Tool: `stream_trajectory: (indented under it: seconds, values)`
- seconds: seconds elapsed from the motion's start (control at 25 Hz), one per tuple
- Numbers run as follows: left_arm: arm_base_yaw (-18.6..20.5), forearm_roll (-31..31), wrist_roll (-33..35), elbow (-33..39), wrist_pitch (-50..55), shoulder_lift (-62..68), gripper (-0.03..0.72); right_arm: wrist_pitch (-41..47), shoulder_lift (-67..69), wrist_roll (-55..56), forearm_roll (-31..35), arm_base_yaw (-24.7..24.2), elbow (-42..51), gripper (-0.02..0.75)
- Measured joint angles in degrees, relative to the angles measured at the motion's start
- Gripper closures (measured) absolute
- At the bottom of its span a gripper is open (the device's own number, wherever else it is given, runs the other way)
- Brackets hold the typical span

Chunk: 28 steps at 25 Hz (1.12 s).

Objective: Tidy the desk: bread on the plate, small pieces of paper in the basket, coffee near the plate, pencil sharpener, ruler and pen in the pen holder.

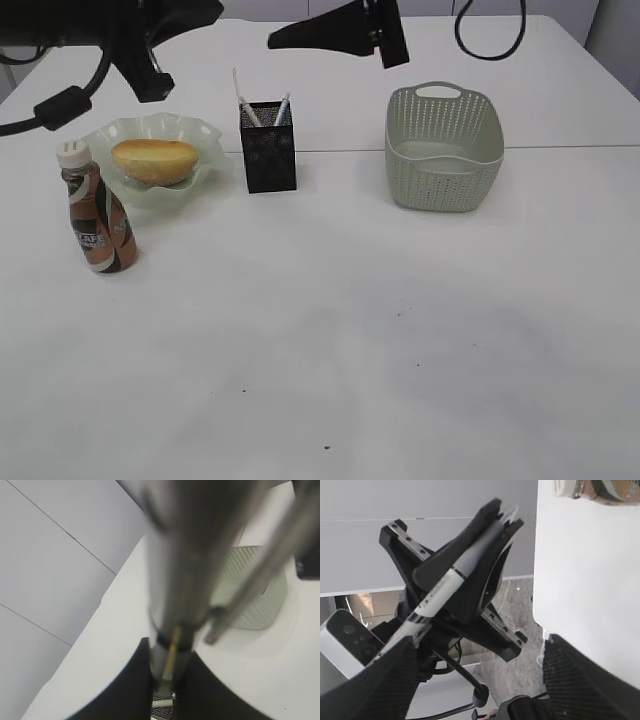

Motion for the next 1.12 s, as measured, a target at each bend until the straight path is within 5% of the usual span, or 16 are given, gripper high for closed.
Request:
stream_trajectory:
  seconds: [0.32,0.52,0.8,1.12]
  values:
    - [0.0,-2.56,-6.21,0.0,-2.35,0.0,0.621,-0.71,0.0,-7.67,-5.7,-5.75,0.0,0.164]
    - [0.0,-2.67,-10.56,-0.14,-2.61,0.0,0.621,-3.72,0.0,-12.16,-17.96,-6.24,0.0,0.164]
    - [0.0,-2.79,-25.6,-4.62,-4.78,1.64,0.621,-4.11,0.0,-14.12,-35.11,-6.28,0.0,0.164]
    - [0.0,-2.99,-36.87,-8.78,-5.01,4.58,0.621,-4.11,0.0,-14.33,-39.87,-6.28,0.0,0.164]
